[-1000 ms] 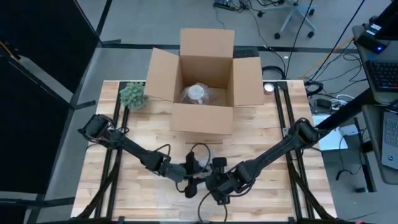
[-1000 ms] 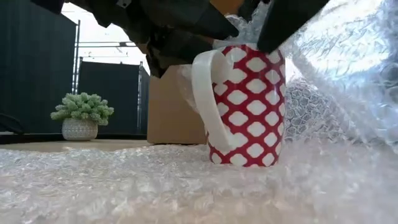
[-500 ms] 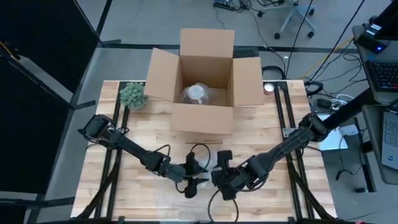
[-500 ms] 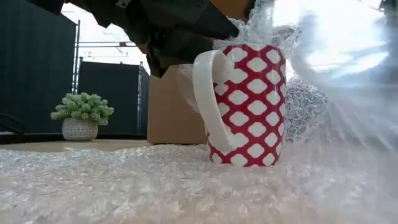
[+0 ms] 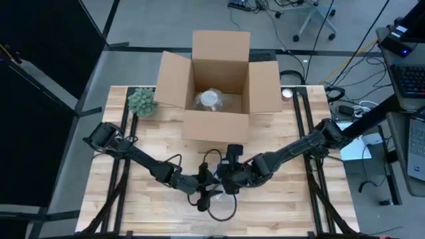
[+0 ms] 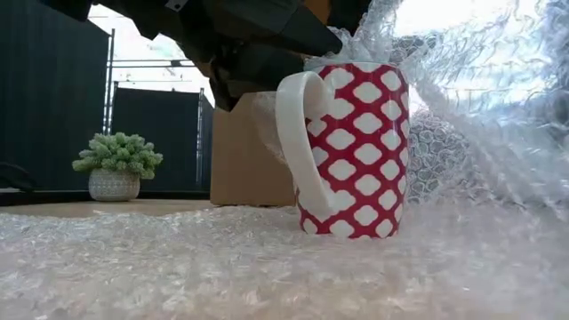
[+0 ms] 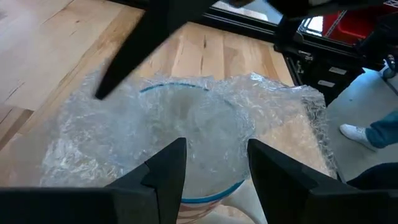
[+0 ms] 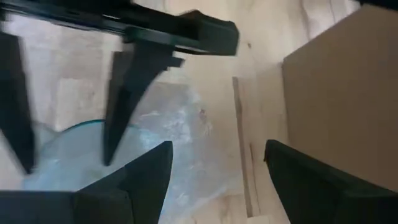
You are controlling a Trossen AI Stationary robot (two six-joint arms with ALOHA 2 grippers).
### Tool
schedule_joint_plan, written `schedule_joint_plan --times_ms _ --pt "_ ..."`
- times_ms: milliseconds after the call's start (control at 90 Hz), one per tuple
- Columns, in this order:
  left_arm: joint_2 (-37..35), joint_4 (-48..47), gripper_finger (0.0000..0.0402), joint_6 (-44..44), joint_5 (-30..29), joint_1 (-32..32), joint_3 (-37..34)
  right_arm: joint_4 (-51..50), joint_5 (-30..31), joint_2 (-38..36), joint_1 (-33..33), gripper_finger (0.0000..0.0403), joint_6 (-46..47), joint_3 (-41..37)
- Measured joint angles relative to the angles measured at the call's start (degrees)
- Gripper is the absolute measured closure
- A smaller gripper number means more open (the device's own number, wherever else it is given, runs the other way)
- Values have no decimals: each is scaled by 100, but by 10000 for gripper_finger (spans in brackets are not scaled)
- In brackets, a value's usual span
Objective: Wrap mug
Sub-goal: Wrap the red mug with bubble wrap
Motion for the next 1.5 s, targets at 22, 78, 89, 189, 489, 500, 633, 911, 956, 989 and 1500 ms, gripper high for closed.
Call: schedule_joint_plan --times_ms 22,78,89,189,489,500,633,911,956,989,1500 --pt "0 0 240 0 -1 0 -2 6 5 24 -8 161 1 5" --pt "0 2 240 1 1 0 0 -37 13 80 -31 161 49 10" --pt "0 1 240 1 1 0 0 -60 3 103 -32 161 69 10" --pt "0 -2 240 2 0 0 -1 -266 -142 305 -31 161 260 9" --pt "0 -18 240 20 1 3 -1 -338 -429 605 329 161 526 -3" --pt "0 -18 240 20 1 2 0 -339 -427 616 337 161 526 -3" --pt "0 -5 240 4 8 4 0 -270 -351 798 375 161 583 20" --pt "0 9 240 13 7 9 0 -306 -413 742 323 161 523 6" --pt "0 1 240 15 6 9 0 -366 -476 644 326 161 511 -10" --pt "0 -9 240 13 6 9 0 -416 -504 563 337 161 514 -15" --pt "0 -3 240 0 4 9 0 -597 -425 1 483 161 620 -10"
